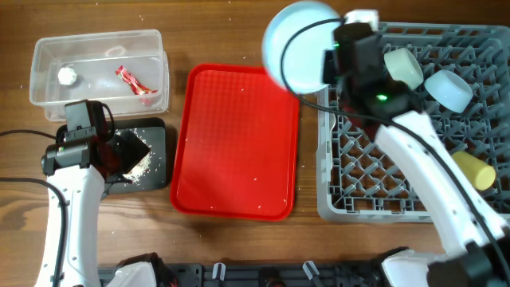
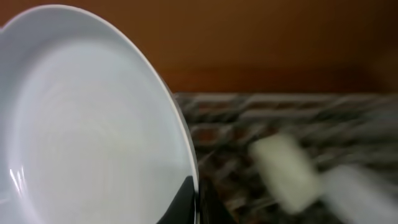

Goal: Sort waste into correct bins and load items into the dishwasher rack
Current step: 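Lift the plate and stand it upright in the rack's upper left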

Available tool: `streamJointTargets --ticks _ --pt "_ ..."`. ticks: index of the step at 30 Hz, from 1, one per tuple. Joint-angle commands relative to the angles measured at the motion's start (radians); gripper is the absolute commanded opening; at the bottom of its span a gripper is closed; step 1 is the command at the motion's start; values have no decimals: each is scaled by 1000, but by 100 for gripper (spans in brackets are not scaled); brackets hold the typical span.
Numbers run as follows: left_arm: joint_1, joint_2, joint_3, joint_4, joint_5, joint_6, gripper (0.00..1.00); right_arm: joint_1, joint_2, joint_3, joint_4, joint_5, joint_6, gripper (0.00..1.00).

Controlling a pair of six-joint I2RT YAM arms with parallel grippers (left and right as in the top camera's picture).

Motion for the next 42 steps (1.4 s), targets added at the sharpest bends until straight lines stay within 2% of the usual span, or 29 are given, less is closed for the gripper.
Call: streamJointTargets --ticks 1,4,17,20,25,31,32,34,35,37,42 --pt "6 -5 -7 0 -13 -20 100 -21 -37 2 61 549 -221 4" --pt "6 -5 -7 0 -13 -20 100 -37 -21 2 112 766 -246 4" --pt "6 -5 -7 -1 -6 -20 100 -43 229 0 83 759 -257 4" --pt "6 -5 -7 -1 -6 -20 100 -34 272 0 40 687 -234 4" --pt "6 -5 -7 -1 -6 -20 100 -11 284 0 -10 585 -155 4" --pt "6 -5 -7 -1 -6 -20 100 0 283 0 -22 568 -151 4" --pt "6 -5 -7 -1 -6 -20 100 2 283 0 -32 530 -158 11" --pt "6 -5 -7 -1 -6 -20 100 5 283 0 -79 414 -157 37" --pt "6 -5 -7 -1 -6 -20 100 4 283 0 -102 354 -157 47" --pt "6 -5 -7 -1 -6 -20 100 5 283 0 -135 243 -149 51" --pt "6 -5 -7 -2 -6 -20 100 5 267 0 -198 163 -21 52"
